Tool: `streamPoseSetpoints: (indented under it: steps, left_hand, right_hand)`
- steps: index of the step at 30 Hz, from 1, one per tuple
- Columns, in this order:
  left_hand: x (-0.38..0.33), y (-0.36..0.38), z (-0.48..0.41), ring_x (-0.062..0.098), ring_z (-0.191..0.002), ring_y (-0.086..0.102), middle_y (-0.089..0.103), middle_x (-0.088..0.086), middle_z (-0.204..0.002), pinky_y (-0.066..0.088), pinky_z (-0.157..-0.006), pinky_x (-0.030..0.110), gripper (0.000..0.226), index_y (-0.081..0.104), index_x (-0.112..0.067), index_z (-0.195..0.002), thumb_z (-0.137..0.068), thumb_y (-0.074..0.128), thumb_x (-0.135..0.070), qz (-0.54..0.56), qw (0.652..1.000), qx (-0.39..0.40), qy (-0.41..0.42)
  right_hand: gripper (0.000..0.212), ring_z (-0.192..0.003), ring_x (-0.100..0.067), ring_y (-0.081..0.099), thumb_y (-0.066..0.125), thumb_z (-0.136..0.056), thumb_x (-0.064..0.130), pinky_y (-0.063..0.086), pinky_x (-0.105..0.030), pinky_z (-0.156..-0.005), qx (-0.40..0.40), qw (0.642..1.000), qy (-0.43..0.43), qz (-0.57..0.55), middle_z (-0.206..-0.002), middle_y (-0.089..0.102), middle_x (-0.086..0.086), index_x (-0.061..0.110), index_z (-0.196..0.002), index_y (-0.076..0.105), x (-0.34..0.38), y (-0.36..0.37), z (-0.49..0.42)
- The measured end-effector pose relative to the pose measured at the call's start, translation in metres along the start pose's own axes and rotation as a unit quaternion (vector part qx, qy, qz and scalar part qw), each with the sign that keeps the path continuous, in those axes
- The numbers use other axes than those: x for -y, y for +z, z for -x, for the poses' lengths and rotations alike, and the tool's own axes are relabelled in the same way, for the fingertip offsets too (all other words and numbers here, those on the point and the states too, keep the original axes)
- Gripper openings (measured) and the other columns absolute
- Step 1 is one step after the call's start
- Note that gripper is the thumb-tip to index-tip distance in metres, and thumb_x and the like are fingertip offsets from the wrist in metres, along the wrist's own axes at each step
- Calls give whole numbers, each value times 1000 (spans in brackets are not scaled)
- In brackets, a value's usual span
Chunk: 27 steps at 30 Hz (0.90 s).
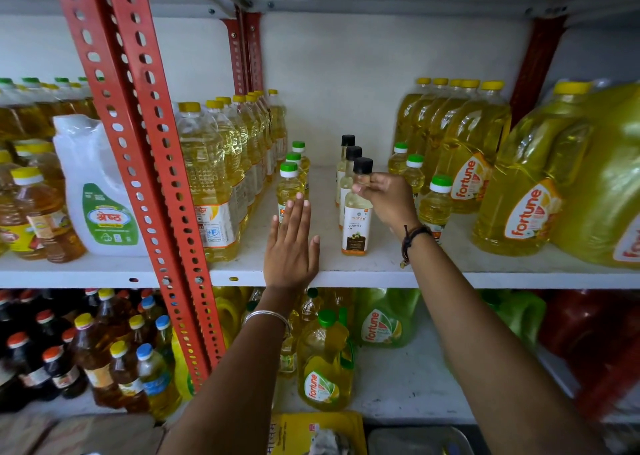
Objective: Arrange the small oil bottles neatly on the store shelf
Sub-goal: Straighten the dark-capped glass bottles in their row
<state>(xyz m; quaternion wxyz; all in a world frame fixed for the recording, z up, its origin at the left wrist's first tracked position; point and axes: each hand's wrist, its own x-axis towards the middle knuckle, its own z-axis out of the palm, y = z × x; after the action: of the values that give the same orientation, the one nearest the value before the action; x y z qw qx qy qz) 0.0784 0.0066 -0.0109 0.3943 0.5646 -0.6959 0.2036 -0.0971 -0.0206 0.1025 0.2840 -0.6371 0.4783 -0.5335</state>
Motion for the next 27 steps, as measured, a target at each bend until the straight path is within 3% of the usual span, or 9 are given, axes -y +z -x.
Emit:
streamPoseSetpoints:
  steps: [2, 11, 21, 27]
  left_hand:
    - [0, 0, 0, 17, -148, 6, 13, 7, -160, 0, -119, 36, 61, 20, -7, -152, -98, 25, -34, 4, 1000, 0, 2]
    - [-1, 0, 0, 18, -148, 8, 12, 6, -160, 1, -119, 37, 60, 19, -7, -152, -99, 24, -34, 12, 1000, 4, 0]
    - [-1, 2, 0, 19, -148, 9, 14, 6, -160, 2, -119, 37, 60, 20, -8, -152, -99, 24, -34, 9, 1000, 0, -2]
    - [0, -3, 1, 16, -148, 5, 12, 6, -160, -3, -120, 35, 59, 20, -7, -152, -99, 25, -33, 15, 1000, 3, 10]
  right_hand:
    - [23, -90, -20, 67, 69, -80, 10, 53, -30, -82, 6, 1000, -7, 3, -104, 72, -17, 3, -102, 68, 3, -3, 7]
    - [27, -96, -22, 67, 70, -79, 12, 54, -39, -91, 15, 1000, -19, 15, -107, 71, -16, 5, -105, 68, 7, -13, 26]
    - [26, -91, -17, 67, 73, -78, 20, 54, -35, -86, -1, 1000, -20, 20, -103, 73, -12, 12, -102, 69, 5, -15, 33]
    - [34, -106, -23, 64, 71, -80, 23, 51, -34, -88, -24, 999, -35, 34, -113, 69, -15, 8, -109, 65, 7, -10, 44]
